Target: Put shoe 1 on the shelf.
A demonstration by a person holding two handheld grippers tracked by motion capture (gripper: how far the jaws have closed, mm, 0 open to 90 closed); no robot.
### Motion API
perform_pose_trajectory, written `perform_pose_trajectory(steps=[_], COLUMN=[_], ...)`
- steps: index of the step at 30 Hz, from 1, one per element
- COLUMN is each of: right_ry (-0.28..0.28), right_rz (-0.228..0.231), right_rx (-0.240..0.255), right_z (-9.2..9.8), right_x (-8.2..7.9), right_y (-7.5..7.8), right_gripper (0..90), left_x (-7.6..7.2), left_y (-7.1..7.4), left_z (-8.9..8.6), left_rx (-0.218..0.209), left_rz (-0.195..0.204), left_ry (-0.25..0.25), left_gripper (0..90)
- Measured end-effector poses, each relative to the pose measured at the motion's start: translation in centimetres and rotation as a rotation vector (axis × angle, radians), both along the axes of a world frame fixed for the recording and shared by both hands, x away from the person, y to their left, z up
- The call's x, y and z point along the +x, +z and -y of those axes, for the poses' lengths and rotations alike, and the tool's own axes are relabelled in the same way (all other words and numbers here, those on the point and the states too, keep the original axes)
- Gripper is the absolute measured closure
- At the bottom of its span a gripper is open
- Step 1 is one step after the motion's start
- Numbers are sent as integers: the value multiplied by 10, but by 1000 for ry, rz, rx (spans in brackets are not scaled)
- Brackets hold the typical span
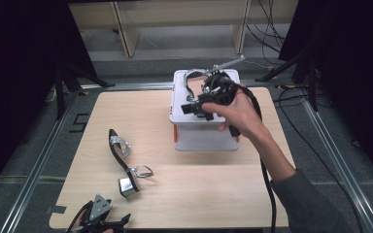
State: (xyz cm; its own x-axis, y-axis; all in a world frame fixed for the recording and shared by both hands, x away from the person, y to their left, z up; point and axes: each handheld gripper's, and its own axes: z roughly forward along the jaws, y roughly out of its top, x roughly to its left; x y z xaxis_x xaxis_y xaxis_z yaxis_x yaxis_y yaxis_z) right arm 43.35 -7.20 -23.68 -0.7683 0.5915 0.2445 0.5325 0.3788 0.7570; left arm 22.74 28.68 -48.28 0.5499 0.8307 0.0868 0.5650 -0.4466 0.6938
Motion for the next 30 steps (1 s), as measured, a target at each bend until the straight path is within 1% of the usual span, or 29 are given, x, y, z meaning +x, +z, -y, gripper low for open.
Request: perform_pose_trajectory(steps=[1,3,5,7,8,9,10,11,12,13,14,15,16,17,18,19,20,21,22,24,25,26,27,28,29,30], right_ry=[14,49,84,125,142,155,165,173,178,186,192,197,201,211,206,209,209,209,207,210,204,198,188,189,195,192], right_rz=[9,22,14,23,18,13,12,10,-4,-5,-12,-16,-31,-28,-42,-38,-55,-63,-58,-94,-85,-83,-99,-90,-66,-73], right_rx=[4,-1,12,7,11,14,13,13,14,12,9,6,0,-5,-9,-14,-11,-4,-1,-27,-28,-27,-32,-33,-33,-34], right_z=[-1,-3,-5,-7,-8,-9,-9,-9,-9,-9,-8,-8,-8,-8,-9,-9,-8,-8,-8,-8,-8,-8,-9,-9,-9,-10], right_x=[-6,-21,-35,-47,-52,-56,-60,-64,-67,-69,-72,-73,-75,-75,-76,-75,-75,-74,-72,-69,-68,-66,-66,-65,-62,-62], right_y=[-2,-9,-17,-26,-31,-37,-42,-48,-54,-61,-69,-77,-85,-94,-102,-110,-120,-126,-133,-146,-151,-156,-160,-164,-168,-172], right_gripper=[248,248,248,248,248,248,249,250,251,252,256,259,260,263,268,272,276,284,304,305,312,322,323,323,325,330], left_x=[-2,-2,-2,-2,1,-1,-2,-2,-2,-2,0,0,0,0,0,0,0,-1,-1,-1,1,-1,0,0,0,-1], left_y=[0,0,0,0,0,0,0,0,0,0,0,-1,-1,-1,-1,-1,-1,0,0,0,0,0,0,0,0,0], left_z=[1,0,1,1,0,1,1,1,0,0,0,0,0,0,0,0,-1,0,0,0,-1,-1,-2,-2,-2,-2], left_rx=[-18,-21,-21,-20,7,-9,-20,-22,-20,-21,-6,-7,-4,-4,-3,-5,-6,-21,-26,-29,-11,-20,-16,-9,-8,-19], left_rz=[-6,-7,-8,-8,7,1,-8,-9,-7,-6,9,7,6,8,7,6,8,-6,-6,-4,12,-2,2,10,6,-1], left_ry=[17,13,13,11,-2,13,12,15,13,15,4,17,14,12,13,15,15,30,26,27,11,29,23,20,16,21], left_gripper=[160,160,160,160,160,160,160,160,160,160,160,160,160,160,160,160,160,160,160,160,160,160,160,160,160,160])
